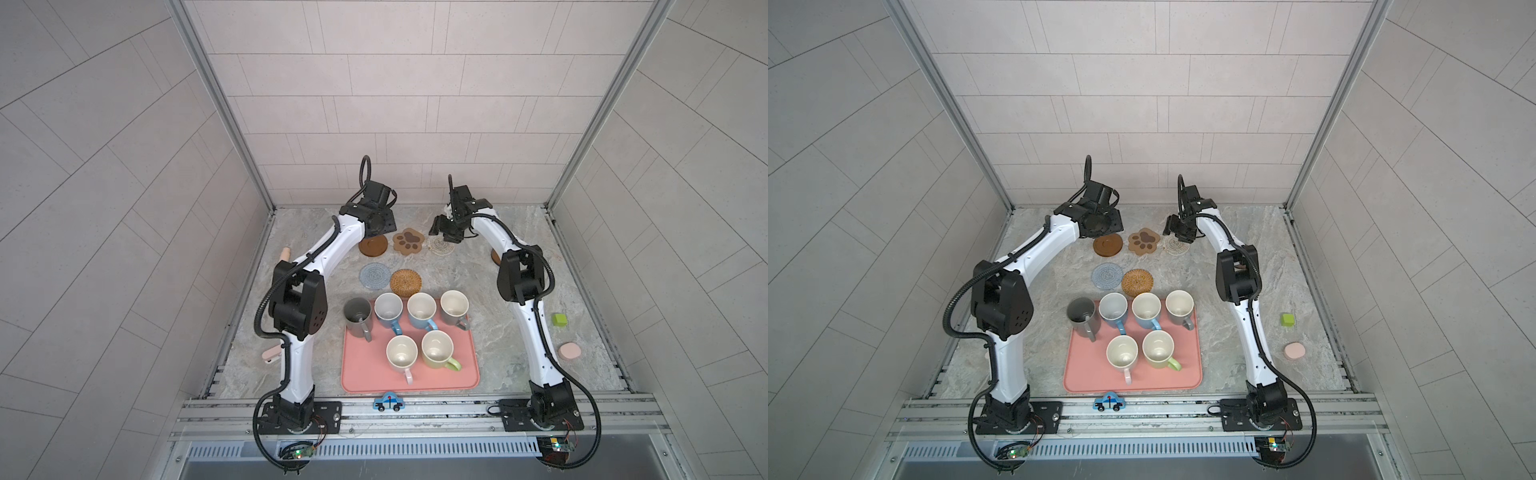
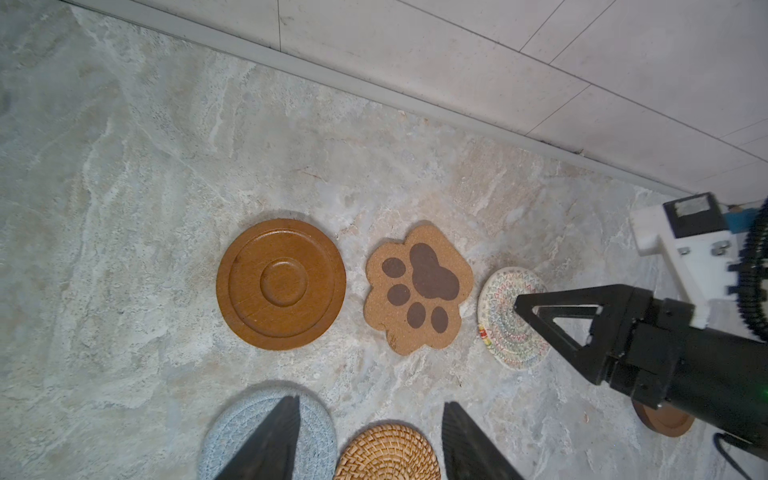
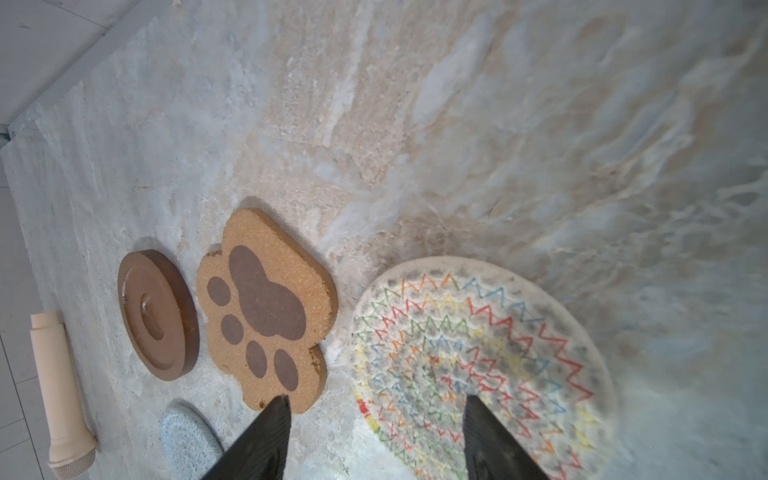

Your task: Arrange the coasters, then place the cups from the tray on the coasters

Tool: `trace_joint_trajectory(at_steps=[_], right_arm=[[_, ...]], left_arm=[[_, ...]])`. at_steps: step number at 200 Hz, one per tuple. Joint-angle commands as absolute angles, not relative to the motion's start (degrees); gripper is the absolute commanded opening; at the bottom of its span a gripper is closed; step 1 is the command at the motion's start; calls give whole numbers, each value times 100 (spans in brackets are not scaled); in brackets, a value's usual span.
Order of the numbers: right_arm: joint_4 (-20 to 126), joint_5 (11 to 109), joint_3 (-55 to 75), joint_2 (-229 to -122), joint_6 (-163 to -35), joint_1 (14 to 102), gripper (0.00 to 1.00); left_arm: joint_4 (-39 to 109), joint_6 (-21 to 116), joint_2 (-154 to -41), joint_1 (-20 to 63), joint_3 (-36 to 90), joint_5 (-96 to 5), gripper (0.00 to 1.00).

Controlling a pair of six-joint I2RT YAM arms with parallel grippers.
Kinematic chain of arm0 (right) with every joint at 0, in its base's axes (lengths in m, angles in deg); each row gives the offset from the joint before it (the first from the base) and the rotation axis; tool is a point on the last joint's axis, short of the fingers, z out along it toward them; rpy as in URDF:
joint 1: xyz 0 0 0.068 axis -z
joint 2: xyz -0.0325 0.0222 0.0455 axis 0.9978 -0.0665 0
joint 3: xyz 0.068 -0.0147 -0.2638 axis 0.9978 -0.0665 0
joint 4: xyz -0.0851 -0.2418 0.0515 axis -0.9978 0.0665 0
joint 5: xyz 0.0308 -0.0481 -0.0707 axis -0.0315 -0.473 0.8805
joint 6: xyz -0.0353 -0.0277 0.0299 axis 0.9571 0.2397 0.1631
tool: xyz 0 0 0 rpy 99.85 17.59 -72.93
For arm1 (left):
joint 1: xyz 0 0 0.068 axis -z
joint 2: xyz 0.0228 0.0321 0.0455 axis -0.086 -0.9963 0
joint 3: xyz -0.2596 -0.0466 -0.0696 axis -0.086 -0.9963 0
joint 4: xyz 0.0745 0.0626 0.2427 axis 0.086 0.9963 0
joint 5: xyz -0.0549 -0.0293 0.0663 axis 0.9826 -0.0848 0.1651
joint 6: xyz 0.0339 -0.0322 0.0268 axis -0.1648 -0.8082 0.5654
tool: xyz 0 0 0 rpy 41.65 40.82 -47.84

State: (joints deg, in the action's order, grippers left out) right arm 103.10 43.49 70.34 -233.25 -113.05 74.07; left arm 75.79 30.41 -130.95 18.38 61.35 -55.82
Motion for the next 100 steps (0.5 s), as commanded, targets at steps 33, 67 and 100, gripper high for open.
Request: trace_joint_trajectory(at_steps=[33,67,100], right_arm=[[10951,4540,7029,-22500,-10614,7403,68],[11194,4650,6765,-22251,-10317,7437,68],[11195,4694,6325,-21958,-10147,7475,68]], left_arm=[[8542,3219,-13064,2059,6606,-5478,61],[8989,3207,-13240,2252,6813,-5504,61],[9266,3146,-13337,2439,6892,-5369,61]])
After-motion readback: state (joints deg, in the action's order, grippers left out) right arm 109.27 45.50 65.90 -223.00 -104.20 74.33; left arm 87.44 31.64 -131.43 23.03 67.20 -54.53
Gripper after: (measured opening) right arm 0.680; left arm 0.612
